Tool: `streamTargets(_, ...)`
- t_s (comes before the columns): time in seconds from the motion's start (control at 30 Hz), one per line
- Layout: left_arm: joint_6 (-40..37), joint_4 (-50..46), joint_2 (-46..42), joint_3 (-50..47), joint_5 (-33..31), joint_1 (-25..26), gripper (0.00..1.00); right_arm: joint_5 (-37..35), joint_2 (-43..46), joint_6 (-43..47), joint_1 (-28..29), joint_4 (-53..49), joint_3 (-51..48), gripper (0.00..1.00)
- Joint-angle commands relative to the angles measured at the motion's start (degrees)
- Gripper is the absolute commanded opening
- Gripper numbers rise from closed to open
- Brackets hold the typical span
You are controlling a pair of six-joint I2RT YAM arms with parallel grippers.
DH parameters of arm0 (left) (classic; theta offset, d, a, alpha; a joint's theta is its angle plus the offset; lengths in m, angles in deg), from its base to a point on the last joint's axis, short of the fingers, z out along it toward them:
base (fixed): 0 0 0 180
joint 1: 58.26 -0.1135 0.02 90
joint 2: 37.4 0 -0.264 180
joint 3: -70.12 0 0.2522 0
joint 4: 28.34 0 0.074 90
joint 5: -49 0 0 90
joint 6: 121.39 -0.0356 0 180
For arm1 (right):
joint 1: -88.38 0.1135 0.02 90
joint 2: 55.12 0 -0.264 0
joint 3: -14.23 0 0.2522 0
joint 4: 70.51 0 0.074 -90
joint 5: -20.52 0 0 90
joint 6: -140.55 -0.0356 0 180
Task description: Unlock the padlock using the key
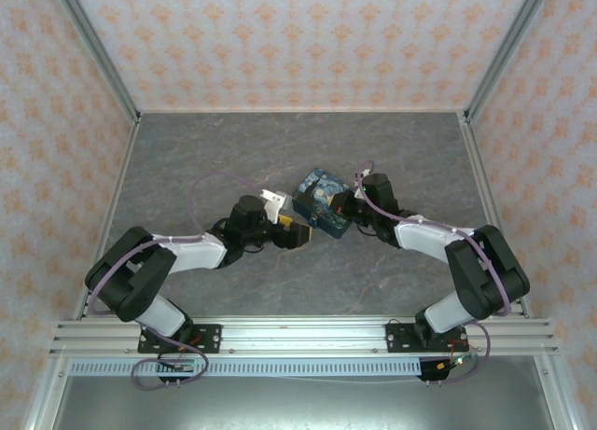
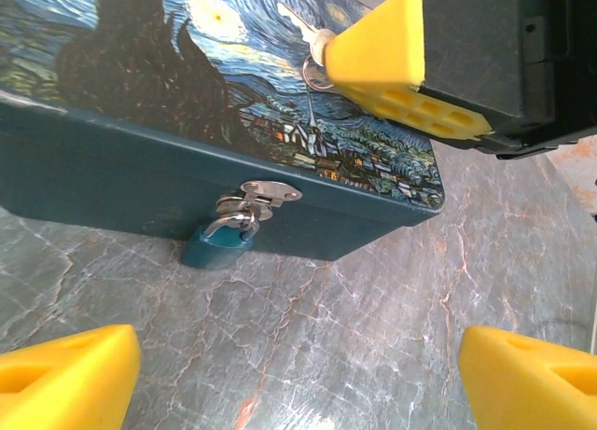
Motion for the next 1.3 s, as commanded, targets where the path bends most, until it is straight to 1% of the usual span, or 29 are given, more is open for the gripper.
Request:
streamTargets(0.0,-1.95,4.62,2.36,0.49,-0.06,0.63,0.88,-1.75,-1.57,0.01,-0.29,-1.21,-0.10,0.00)
streamTargets(0.13,-1.92,8.21,5.80,0.64,0.03,1.33,0.85,-2.31,-2.37,0.34,-0.27,-0.75,-1.97,0.00)
streamTargets(0.2,-1.42,9.87,7.38,0.94,-0.10,1.86,0.82,-2.48,-2.27,0.13,-0.25,-0.41,-2.93,0.00)
streamTargets(0.37,-3.06,10.56,10.17,2.50,-1.59,3.80,0.77,-3.01,-2.69,0.96,-0.28,0.12,-3.88,0.00)
streamTargets(0.63,-3.94,10.68,12.61,4.40,-5.13,4.03,0.72,-2.80,-2.34,1.39,-0.31,0.15,-4.18,0.00)
streamTargets(0.83,-5.07,9.76,14.47,6.61,-6.84,4.23,0.66,-2.07,-2.38,1.88,-0.21,0.65,-4.56,0.00)
streamTargets(0.9,-6.25,8.12,14.78,7.62,-7.92,4.57,0.63,-2.03,-2.26,2.17,-0.24,0.65,-4.77,0.00)
streamTargets(1.17,-7.96,4.83,15.57,9.00,-13.35,5.06,0.63,-1.96,-1.80,2.43,-0.21,0.37,-4.79,0.00)
streamTargets(1.27,-8.51,3.58,16.13,9.55,-13.86,5.15,0.63,-1.94,-1.84,2.49,-0.25,0.35,-4.66,0.00)
